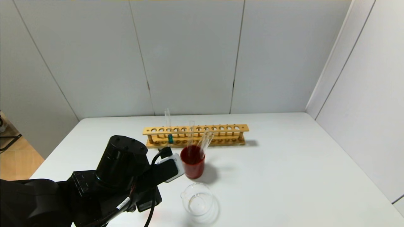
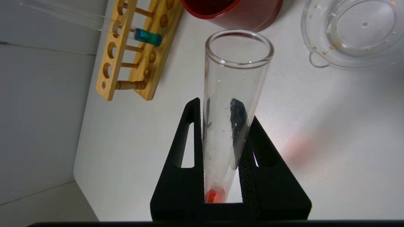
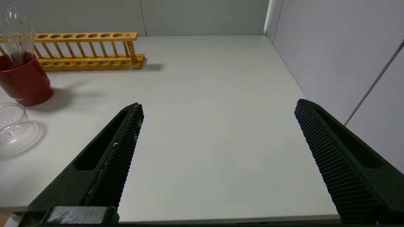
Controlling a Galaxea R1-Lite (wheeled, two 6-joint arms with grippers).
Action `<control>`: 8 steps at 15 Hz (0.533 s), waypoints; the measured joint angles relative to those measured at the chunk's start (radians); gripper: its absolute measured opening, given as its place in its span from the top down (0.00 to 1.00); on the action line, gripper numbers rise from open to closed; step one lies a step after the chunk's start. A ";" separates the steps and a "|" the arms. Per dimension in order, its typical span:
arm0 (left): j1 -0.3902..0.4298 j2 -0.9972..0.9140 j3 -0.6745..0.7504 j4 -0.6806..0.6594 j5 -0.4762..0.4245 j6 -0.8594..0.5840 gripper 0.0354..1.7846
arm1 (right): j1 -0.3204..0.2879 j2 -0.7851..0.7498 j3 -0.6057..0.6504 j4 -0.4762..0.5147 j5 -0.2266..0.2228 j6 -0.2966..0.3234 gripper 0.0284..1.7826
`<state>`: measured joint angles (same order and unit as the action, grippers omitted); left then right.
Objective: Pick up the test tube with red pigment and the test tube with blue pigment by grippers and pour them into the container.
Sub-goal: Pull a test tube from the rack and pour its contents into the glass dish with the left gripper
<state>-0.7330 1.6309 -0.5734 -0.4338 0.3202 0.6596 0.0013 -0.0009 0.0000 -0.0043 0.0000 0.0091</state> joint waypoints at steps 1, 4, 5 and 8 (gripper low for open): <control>-0.011 0.008 -0.003 0.002 0.012 0.004 0.82 | 0.000 0.000 0.000 0.000 0.000 0.000 0.02; -0.034 0.035 -0.024 0.017 0.038 0.027 0.82 | 0.000 0.000 0.000 0.000 0.000 0.000 0.02; -0.038 0.041 -0.030 0.022 0.047 0.032 0.82 | 0.000 0.000 0.000 0.000 0.000 0.000 0.02; -0.049 0.048 -0.035 0.056 0.053 0.094 0.82 | 0.000 0.000 0.000 0.000 0.000 0.000 0.02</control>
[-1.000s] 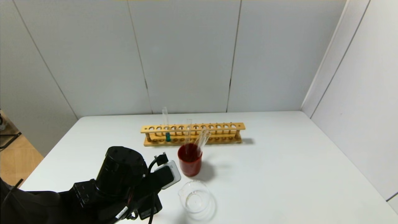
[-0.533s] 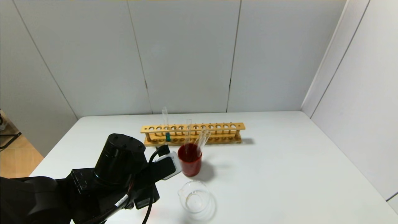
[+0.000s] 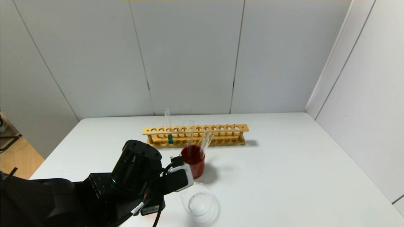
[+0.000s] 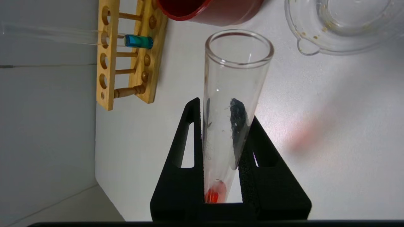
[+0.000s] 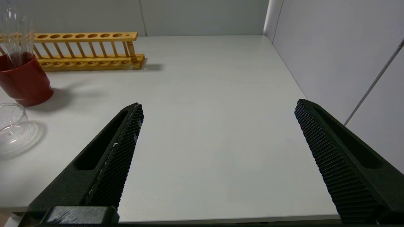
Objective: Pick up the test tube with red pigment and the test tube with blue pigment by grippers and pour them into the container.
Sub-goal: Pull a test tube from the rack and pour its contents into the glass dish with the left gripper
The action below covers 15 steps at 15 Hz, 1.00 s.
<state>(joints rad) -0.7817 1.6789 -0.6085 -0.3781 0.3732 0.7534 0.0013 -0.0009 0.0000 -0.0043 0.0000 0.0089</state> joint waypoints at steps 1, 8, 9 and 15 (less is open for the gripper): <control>-0.003 0.001 -0.003 0.009 0.001 0.012 0.82 | 0.000 0.000 0.000 0.000 0.000 0.000 0.02; -0.021 0.021 -0.102 0.150 0.004 0.044 0.82 | 0.000 0.000 0.000 0.000 0.000 0.000 0.02; -0.027 0.030 -0.111 0.157 0.006 0.044 0.82 | 0.000 0.000 0.000 0.000 0.000 0.000 0.02; -0.064 0.066 -0.159 0.229 0.036 0.050 0.82 | 0.000 0.000 0.000 0.000 0.000 0.000 0.02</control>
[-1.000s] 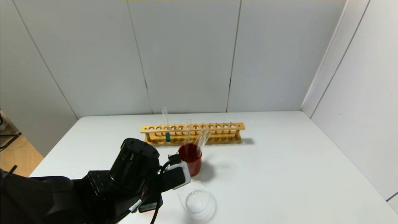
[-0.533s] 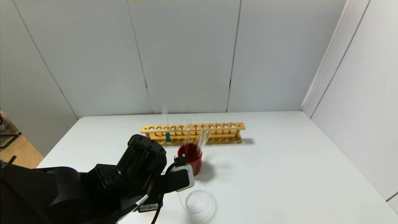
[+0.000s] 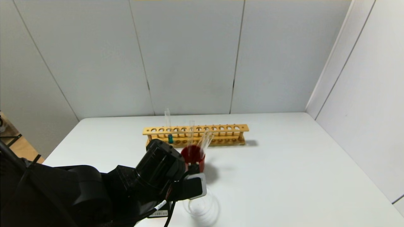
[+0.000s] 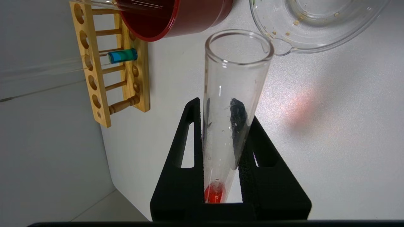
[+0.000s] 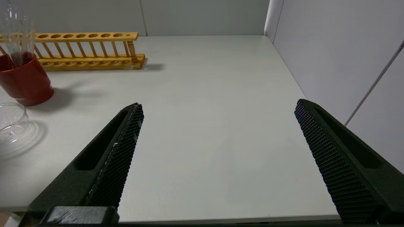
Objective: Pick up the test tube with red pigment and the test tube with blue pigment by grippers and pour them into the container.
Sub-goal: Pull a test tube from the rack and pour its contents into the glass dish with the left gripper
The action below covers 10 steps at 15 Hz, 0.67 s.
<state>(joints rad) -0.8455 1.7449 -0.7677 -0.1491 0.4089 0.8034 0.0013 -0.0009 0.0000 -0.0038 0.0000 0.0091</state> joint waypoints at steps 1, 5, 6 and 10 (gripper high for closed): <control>-0.001 0.003 -0.001 0.007 0.005 0.000 0.82 | 0.000 0.000 0.000 0.000 0.000 0.000 0.02; -0.003 0.010 -0.012 0.066 0.027 0.014 0.82 | 0.000 0.000 0.000 0.000 0.000 0.000 0.02; -0.006 0.015 -0.019 0.077 0.028 0.014 0.82 | 0.000 0.000 0.000 0.000 0.000 0.000 0.02; -0.014 0.034 -0.038 0.106 0.057 0.026 0.82 | 0.000 0.000 0.000 0.000 0.000 -0.001 0.02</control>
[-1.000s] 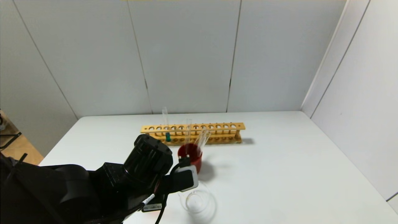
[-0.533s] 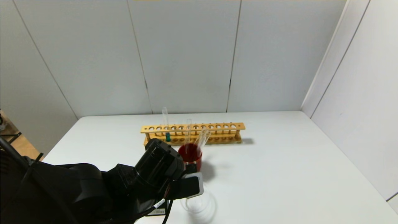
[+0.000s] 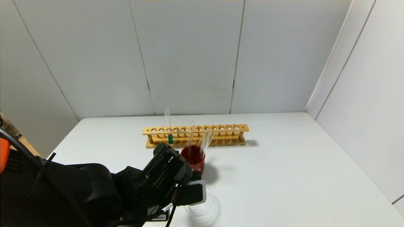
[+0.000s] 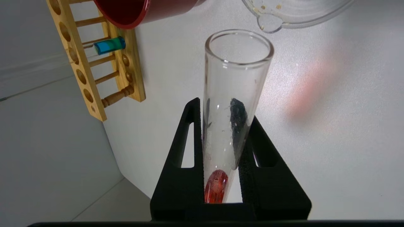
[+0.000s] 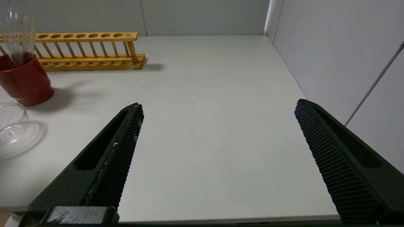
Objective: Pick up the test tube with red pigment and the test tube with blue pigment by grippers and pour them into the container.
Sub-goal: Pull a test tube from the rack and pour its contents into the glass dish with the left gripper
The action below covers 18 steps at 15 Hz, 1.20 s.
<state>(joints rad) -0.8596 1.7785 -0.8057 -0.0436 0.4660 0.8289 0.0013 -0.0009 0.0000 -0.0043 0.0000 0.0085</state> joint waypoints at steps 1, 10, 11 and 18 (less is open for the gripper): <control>-0.001 0.002 -0.004 0.011 0.011 0.004 0.82 | 0.000 0.000 0.000 0.000 0.000 0.000 0.02; -0.008 0.033 -0.061 0.080 0.037 0.012 0.82 | 0.000 0.000 0.000 0.000 0.000 0.001 0.02; -0.009 0.040 -0.066 0.081 0.038 0.012 0.82 | 0.000 0.000 0.000 0.000 0.000 0.000 0.02; -0.009 0.079 -0.113 0.139 0.081 0.021 0.82 | 0.000 0.000 0.000 0.000 0.000 0.001 0.02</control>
<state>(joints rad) -0.8683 1.8579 -0.9187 0.0951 0.5470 0.8496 0.0009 -0.0009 0.0000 -0.0043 0.0000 0.0091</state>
